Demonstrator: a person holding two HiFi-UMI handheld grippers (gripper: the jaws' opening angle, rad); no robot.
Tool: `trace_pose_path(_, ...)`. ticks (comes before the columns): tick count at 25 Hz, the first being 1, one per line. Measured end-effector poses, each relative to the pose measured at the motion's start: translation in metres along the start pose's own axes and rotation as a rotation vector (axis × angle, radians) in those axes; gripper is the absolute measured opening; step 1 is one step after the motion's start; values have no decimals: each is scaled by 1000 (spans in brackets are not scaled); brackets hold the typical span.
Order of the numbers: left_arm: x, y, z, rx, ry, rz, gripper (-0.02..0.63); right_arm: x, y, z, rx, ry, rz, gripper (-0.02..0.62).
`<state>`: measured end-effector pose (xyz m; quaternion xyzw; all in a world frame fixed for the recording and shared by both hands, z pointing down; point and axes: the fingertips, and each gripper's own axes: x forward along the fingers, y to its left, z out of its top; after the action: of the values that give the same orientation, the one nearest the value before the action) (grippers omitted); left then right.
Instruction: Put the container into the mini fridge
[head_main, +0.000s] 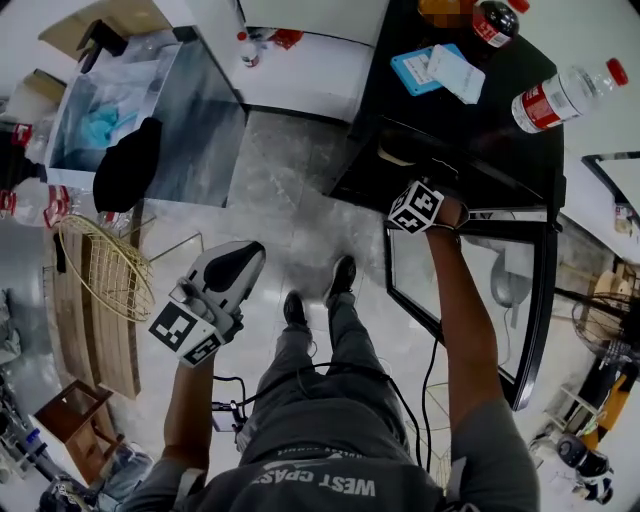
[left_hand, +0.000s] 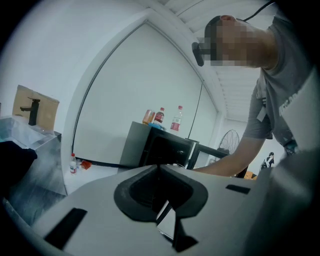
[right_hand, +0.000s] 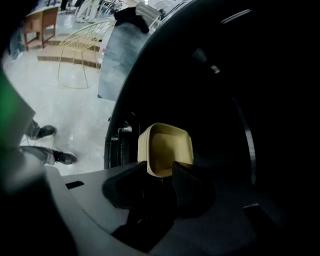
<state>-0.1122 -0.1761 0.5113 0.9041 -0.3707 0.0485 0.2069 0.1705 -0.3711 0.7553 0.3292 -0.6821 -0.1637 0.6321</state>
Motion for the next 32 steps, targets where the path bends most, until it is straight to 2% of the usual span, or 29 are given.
trace_pose_path(4, -8, 1, 12, 19, -4, 12, 26, -39, -11, 6, 91, -42, -19, 139)
trace_pose_path(8, -11, 1, 25, 40, 3, 20, 26, -92, -21, 25, 194, -126, -13, 73)
trace_pose_path(12, -23, 4, 41, 83, 9, -4, 26, -159, -20, 60, 360, -233, 47, 38)
trace_pose_path(15, -42, 6, 52, 105, 14, 18, 26, -213, -21, 103, 445, -348, 103, 32)
trace_pose_path(20, -81, -2, 66, 140, 18, 35, 26, -307, -20, 148, 486, -492, 156, 29)
trace_pose_path(26, -117, -1, 84, 161, -27, 68, 26, -382, -37, 169, 518, -603, 154, 28)
trace_pose_path(32, -137, -18, 103, 197, -76, 39, 26, -456, -43, 184, 571, -728, 186, 28)
